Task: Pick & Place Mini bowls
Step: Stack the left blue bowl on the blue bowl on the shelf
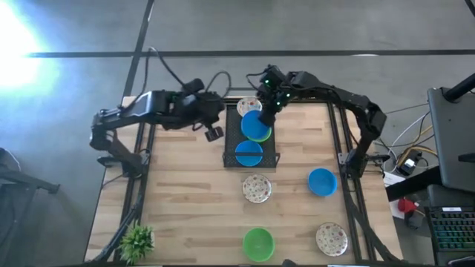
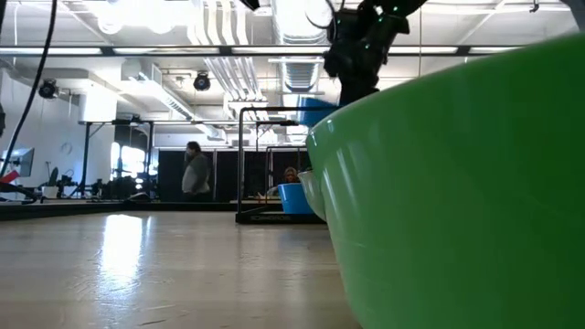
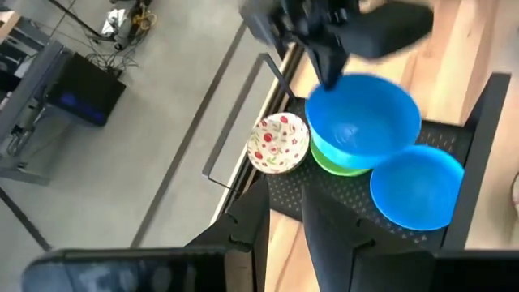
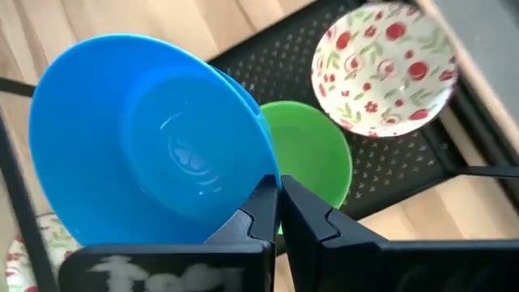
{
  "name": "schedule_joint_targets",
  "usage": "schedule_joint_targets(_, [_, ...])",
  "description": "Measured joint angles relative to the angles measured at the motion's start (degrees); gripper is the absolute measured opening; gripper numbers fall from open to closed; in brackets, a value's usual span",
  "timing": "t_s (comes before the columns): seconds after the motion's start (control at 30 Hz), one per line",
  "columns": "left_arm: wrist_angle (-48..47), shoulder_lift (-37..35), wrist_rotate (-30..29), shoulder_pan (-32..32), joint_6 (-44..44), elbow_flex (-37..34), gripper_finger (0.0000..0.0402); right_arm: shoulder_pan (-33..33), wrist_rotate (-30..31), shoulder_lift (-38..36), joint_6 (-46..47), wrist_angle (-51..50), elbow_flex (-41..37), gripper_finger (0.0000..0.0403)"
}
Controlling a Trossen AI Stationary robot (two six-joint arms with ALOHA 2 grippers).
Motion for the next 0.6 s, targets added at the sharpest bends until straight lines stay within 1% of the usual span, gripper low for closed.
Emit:
schedule_joint_targets(0.27, [0.03, -2.92, 0.01, 0.00, -1.07, -0.02, 0.0078, 1.87, -1.32, 5.73, -1.64, -0.07, 0.00, 0.0008])
schedule_joint_targets(0.4, [0.04, -3.11, 0.01, 0.00, -1.33, -0.02, 0.0078, 2.60, -2.58, 7.16, -2.16, -0.05, 0.00, 0.0008])
schedule_joint_targets(0.6, [0.05, -2.81, 0.02, 0.00, -1.32, -0.02, 0.0078, 3.08, -2.88, 9.64, -1.66, -0.12, 0.00, 0.0008])
